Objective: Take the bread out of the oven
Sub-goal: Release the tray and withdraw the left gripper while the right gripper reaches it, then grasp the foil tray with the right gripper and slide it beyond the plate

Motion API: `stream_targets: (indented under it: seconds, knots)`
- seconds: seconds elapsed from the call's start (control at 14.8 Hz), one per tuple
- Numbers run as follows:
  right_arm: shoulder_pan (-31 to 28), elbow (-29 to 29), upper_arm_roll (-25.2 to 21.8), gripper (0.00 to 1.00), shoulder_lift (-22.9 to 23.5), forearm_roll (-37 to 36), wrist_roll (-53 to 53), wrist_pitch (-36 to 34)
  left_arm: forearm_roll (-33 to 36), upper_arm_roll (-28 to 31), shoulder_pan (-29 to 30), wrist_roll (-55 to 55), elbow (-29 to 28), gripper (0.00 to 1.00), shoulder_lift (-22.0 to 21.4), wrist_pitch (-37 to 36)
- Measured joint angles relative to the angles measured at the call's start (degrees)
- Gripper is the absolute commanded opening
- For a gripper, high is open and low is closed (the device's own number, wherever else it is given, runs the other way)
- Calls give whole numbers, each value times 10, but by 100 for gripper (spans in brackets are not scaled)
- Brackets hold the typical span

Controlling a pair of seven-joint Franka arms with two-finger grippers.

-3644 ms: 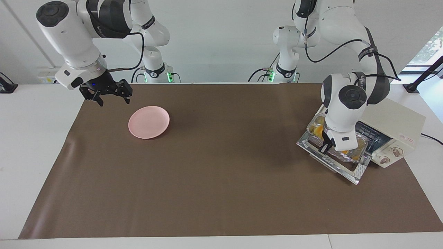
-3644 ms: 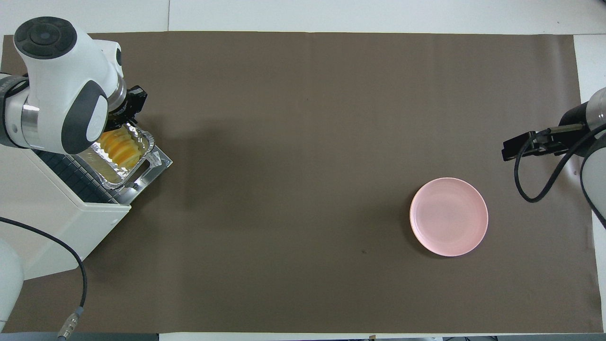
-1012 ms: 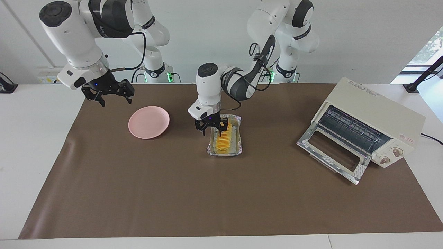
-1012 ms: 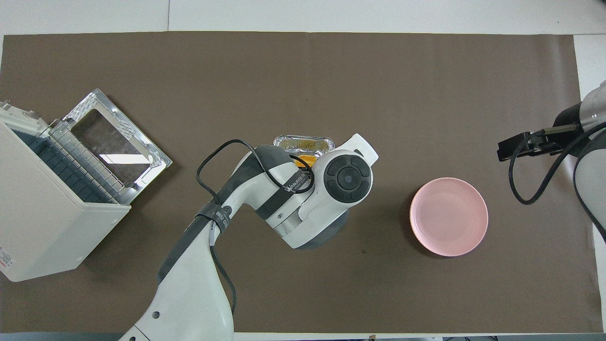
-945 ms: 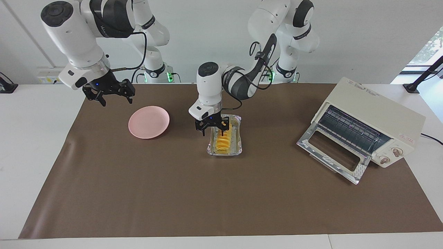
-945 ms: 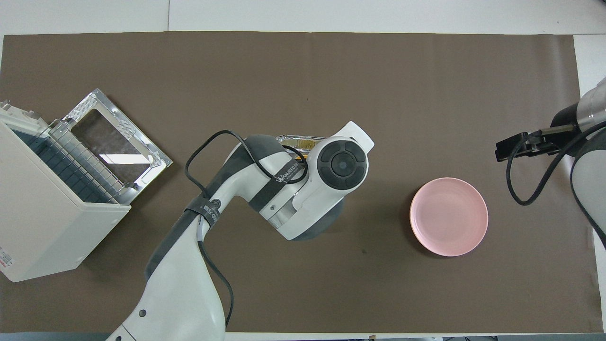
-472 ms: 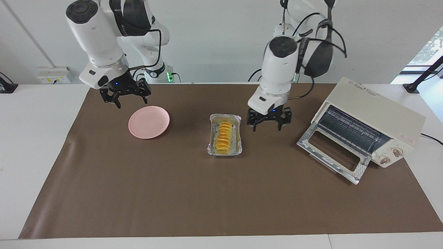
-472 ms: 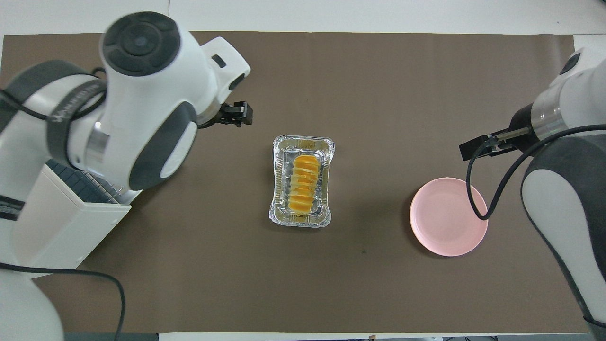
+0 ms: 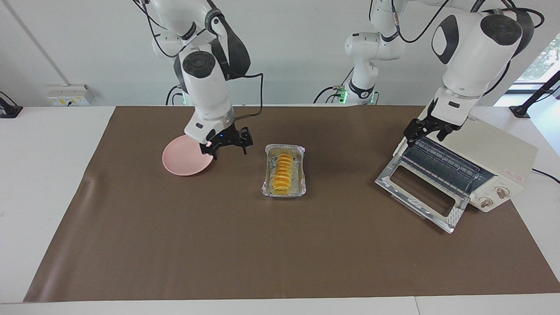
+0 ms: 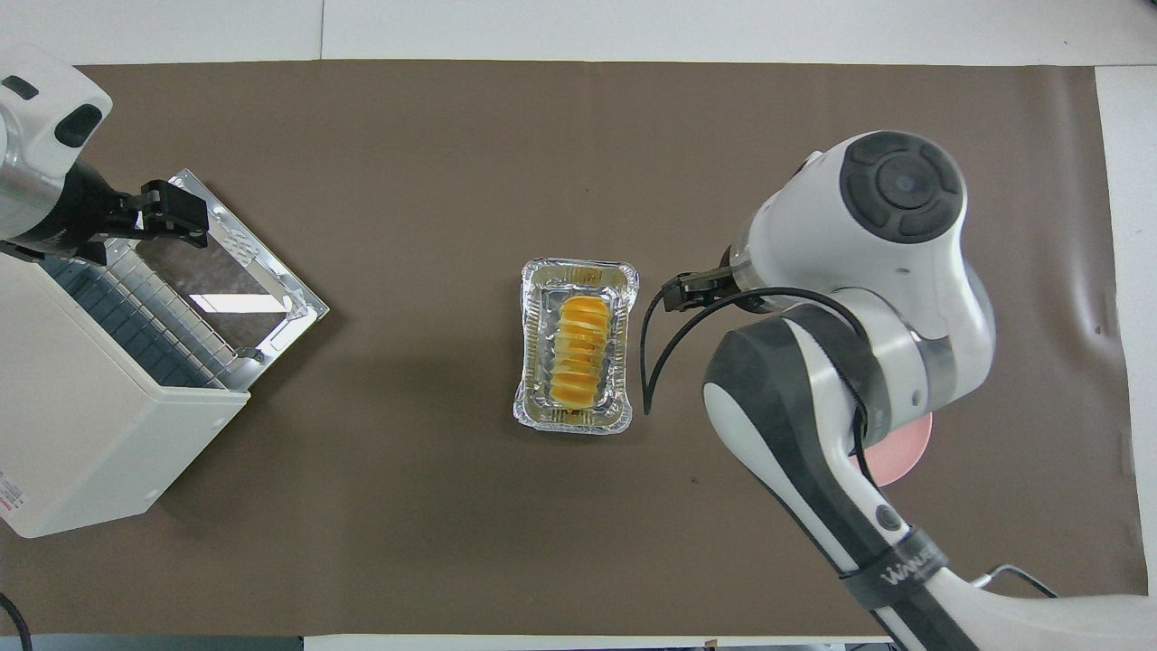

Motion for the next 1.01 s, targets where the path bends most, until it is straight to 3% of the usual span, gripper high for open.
stream_targets:
  seconds: [0.27, 0.47, 0.81, 1.01]
  knots:
    - [56, -11, 0, 100, 50, 0, 108, 64, -2, 0, 84, 110, -16, 100, -47, -60]
    - [60, -33, 0, 100, 65, 0, 146, 108, -9, -7, 81, 113, -55, 100, -90, -61]
    - [69, -84, 0, 100, 70, 0, 198, 165, -16, -13, 65, 109, -64, 100, -91, -58]
    - [70, -102, 0, 84, 70, 0, 202, 172, -21, -13, 64, 109, -60, 100, -77, -54]
